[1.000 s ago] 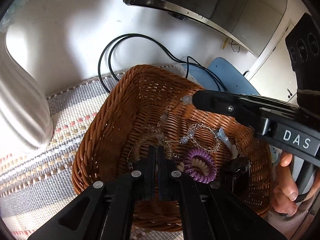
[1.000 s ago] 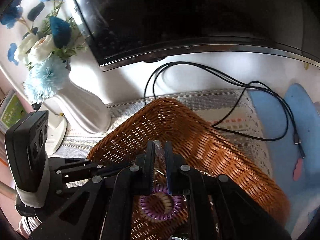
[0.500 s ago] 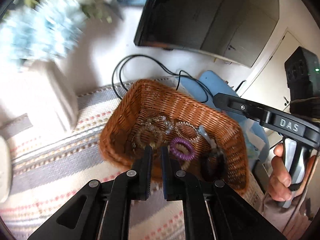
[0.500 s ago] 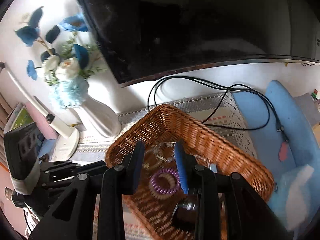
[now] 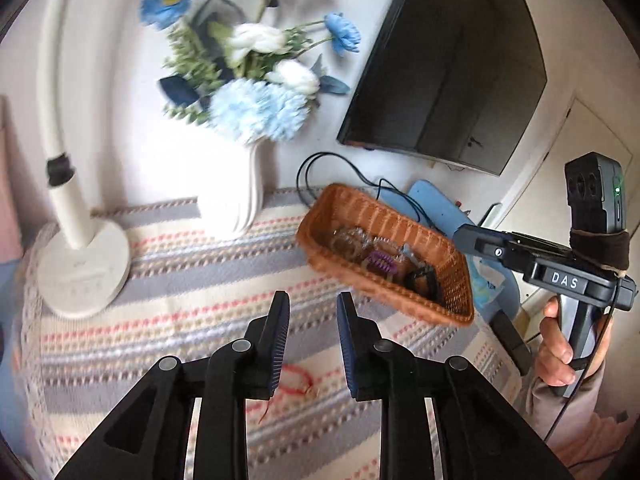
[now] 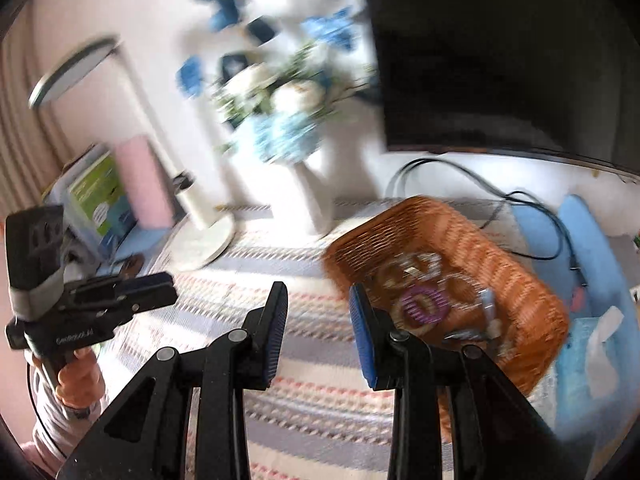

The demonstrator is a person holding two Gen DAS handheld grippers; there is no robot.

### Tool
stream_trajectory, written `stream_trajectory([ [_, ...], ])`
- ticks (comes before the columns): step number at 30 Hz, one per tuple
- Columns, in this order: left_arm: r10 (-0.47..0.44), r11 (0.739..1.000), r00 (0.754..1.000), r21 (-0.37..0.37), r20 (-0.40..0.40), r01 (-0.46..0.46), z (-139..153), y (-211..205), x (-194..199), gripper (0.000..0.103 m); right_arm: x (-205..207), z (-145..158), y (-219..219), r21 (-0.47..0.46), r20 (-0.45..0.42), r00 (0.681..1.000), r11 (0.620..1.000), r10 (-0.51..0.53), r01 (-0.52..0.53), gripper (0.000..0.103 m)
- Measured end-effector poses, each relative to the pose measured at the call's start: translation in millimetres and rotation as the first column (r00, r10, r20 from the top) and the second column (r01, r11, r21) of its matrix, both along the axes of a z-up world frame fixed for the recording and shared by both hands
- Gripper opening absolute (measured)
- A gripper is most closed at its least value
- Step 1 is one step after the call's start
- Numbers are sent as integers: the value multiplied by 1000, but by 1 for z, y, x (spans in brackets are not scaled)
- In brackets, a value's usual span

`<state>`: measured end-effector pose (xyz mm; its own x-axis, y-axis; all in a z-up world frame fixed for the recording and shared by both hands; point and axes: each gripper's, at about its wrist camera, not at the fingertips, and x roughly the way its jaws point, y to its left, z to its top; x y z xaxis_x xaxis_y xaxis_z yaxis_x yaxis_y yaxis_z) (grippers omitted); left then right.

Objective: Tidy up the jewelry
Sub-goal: 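Grasp the red string bracelet with the left gripper while the right gripper grasps its gold charm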

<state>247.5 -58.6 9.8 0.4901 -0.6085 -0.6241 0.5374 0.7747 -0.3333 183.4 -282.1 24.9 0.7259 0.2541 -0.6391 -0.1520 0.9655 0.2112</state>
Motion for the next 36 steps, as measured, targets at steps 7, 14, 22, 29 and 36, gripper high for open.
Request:
stream_trajectory([
  [7, 0, 1000, 998, 13, -61, 1, -38, 19, -7, 25, -9, -40, 57, -58, -71, 988, 988, 136, -140, 35],
  [14, -93, 954, 995, 282, -39, 101, -94, -8, -3, 28, -8, -85, 81, -109, -149, 961, 962, 232, -249, 35],
  [22, -150, 944, 986, 284, -77, 166, -120, -23, 27, 28, -13, -135, 94, -95, -210, 924, 934, 318, -343, 35],
  [29, -173, 938, 982, 291, -81, 189, -137, -35, 34, 28, 2, -154, 100, -96, -240, 919, 935, 312, -342, 35],
  [36, -176, 930, 983, 319, -47, 181, -138, -39, 29, 27, 14, -163, 111, -163, -232, 933, 934, 276, -318, 34],
])
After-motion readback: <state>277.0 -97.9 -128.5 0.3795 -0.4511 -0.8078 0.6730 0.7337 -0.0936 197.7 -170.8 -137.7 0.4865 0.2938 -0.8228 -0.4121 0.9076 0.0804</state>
